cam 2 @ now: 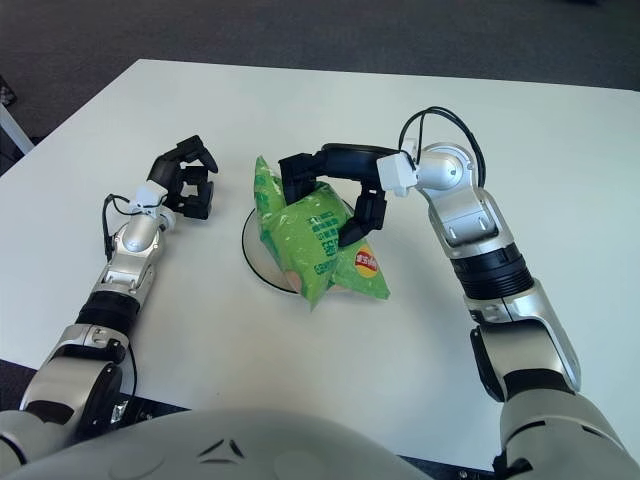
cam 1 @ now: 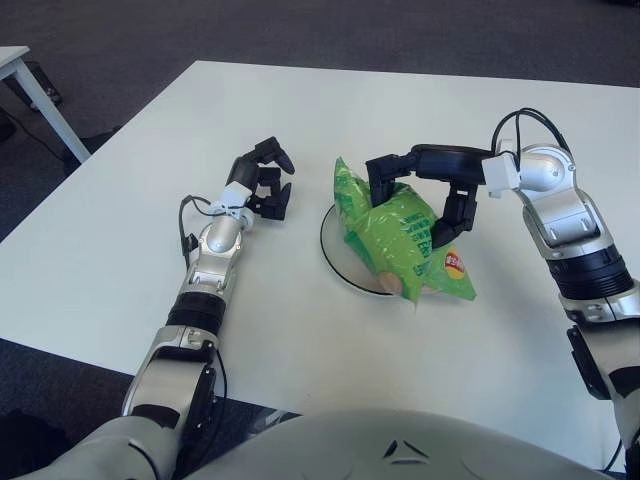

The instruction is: Put the snack into the plate.

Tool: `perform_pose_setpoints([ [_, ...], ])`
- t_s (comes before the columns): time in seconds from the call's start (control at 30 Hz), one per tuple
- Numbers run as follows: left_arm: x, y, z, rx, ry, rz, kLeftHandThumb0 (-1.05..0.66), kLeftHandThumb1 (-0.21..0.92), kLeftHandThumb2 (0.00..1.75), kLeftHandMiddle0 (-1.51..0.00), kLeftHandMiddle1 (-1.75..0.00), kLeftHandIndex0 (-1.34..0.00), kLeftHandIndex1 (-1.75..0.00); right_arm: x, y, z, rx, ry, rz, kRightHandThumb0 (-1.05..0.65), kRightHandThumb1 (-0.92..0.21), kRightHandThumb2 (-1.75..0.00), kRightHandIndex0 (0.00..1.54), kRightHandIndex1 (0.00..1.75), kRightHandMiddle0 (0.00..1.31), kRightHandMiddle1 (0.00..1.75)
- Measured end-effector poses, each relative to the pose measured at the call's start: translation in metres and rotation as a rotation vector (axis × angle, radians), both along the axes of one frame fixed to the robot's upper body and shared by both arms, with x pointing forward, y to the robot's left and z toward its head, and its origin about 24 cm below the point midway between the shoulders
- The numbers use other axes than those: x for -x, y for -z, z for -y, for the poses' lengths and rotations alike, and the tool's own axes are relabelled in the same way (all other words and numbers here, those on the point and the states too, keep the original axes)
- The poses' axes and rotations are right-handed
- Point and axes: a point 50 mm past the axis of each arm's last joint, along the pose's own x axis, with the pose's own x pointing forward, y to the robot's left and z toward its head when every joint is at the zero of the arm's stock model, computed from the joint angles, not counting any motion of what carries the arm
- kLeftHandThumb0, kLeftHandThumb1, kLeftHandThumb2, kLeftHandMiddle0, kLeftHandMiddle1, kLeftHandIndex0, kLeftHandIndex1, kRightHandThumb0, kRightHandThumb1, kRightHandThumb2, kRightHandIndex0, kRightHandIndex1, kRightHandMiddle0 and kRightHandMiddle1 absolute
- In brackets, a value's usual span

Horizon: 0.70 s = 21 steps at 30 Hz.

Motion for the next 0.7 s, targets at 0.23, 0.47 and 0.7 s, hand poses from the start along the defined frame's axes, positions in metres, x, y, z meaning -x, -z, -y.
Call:
perform_pose_setpoints([
  [0.23, 0.0, 0.0, 0.001, -0.016, -0.002, 0.002, -0.53, 0.21, 1.45, -1.26, -1.75, -0.7, -1.75, -0.005, 0.0, 0.003, 0.033, -0.03, -0.033, -0.81, -0.41, -0.81, 0.0, 0.49, 0.0, 1.1],
  [0.47, 0.0, 0.0, 0.001, -0.017, -0.002, -0.002, -0.53, 0.2, 1.45, -1.26, -1.75, -0.71, -1.75, -0.008, 0.004, 0.007, 0.04, -0.047, -0.054, -0.83, -0.46, -0.76, 0.0, 0.38, 0.0, 1.01],
  [0.7, 0.0, 0.0, 0.002, -0.024, -0.003, -0.005, -0.52, 0.22, 1.43, -1.26, -1.75, -0.69, -1.75, -0.012, 0.006, 0.012, 0.03, -0.092, -0.056, -0.88, -0.53, -0.68, 0.0, 0.21, 0.0, 0.89],
])
